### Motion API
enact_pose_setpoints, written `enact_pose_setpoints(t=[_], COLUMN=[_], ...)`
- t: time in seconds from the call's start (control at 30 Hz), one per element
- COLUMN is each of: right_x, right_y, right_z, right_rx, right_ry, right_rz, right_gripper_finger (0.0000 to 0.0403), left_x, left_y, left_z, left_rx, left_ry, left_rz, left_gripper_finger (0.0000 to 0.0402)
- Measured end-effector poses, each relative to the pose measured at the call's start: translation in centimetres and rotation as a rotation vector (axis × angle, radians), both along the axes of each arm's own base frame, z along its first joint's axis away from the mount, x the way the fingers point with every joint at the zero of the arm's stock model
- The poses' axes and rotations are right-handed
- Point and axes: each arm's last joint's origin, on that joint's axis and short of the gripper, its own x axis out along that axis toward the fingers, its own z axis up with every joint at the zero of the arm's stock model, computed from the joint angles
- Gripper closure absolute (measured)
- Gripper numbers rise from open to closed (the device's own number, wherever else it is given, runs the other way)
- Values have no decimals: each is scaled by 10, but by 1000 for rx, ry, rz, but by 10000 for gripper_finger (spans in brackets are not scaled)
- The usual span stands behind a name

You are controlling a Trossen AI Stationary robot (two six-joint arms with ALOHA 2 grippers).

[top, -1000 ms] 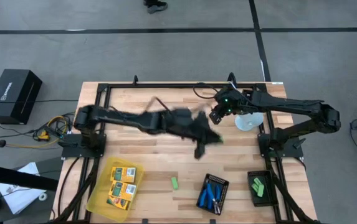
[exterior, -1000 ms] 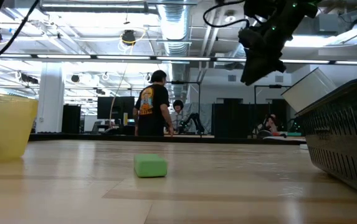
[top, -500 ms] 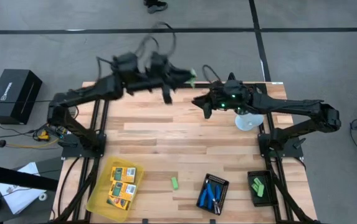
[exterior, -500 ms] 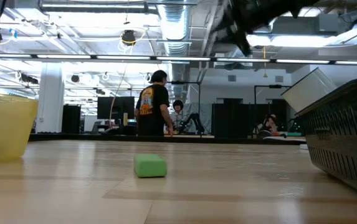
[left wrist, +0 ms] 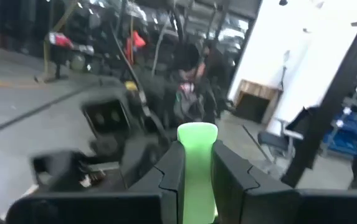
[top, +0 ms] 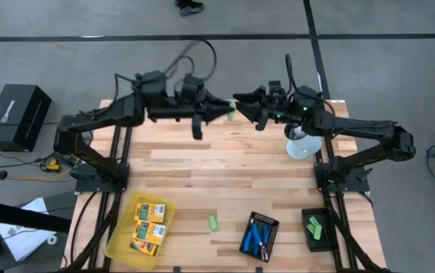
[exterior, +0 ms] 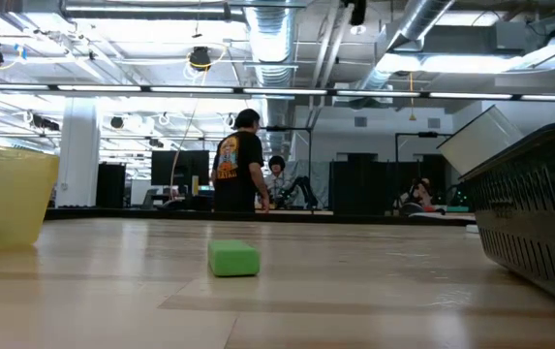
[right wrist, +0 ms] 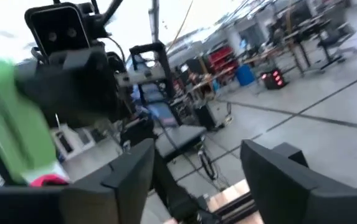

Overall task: Pick & Place School Supplies
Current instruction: Put the green eraser into the right black bin

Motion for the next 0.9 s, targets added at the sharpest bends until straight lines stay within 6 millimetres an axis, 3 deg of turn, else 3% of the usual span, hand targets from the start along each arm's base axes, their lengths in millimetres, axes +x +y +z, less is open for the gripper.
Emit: enact_pose_setpoints(t=[0.13, 0.3, 0.9], right_x=[-1, 2, 4], right_y=[-1, 4, 8], right_z=[11, 12, 11], right_rx=[-15, -26, -47], right_ry=[24, 54, 72], right_rz=[41, 82, 97], right_gripper_finger=[149, 157, 224], left_x=[15, 28, 25], left_y=[-9, -12, 2], left_z=[-10, -16, -12], left_rx=[-6, -26, -39], left_ry=[17, 1, -31], left_rz=[-34, -51, -26], left_gripper_finger=[361, 361, 361])
